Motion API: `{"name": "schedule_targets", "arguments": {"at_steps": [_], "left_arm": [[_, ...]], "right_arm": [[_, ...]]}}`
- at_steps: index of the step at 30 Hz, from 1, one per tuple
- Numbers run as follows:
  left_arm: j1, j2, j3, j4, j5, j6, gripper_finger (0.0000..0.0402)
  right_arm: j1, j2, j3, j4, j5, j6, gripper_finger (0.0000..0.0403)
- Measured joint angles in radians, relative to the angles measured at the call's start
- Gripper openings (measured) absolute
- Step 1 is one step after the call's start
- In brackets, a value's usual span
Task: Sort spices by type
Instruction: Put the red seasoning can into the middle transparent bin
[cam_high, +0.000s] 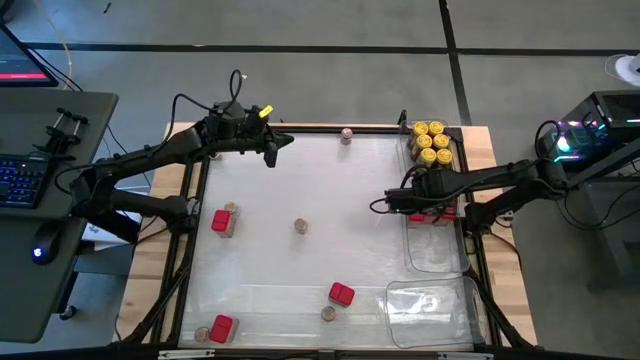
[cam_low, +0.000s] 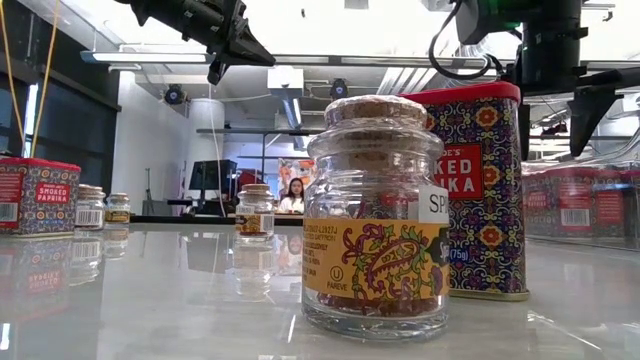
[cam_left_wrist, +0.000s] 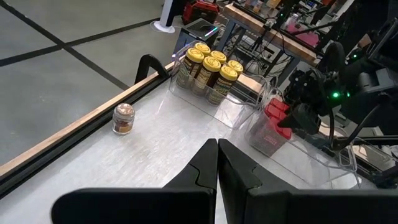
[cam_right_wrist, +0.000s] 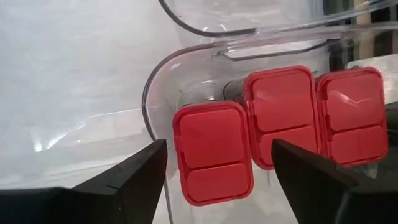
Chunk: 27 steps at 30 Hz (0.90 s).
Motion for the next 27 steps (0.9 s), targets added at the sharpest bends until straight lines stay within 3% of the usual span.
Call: {"name": "schedule_targets", "arguments": {"at_steps": [6,12,24,27], "left_arm": [[0.000,0.000,0.000,-0.004,0.000,0.000,0.0000],[0.000,0.000,0.000,-0.012,-0.001,0.000,0.0000],[0.000,0.000,0.000,-0.010,-0.005,0.000,0.0000],[0.000,0.000,0.000,-0.011,-0.005,0.000,0.0000]], "right_arm": [[0.005,-0.002,0.058,-0.114,-0.017,-0.005,0.0287],[0.064,-0.002,0.143,-0.150,-0.121,-0.133,0.0287],[0.147,0.002,0.126,-0.095,-0.120,-0.131,0.0287],[0.138,0.002,0.126,-0.147,-0.160,-0.107,0.0268]]}}
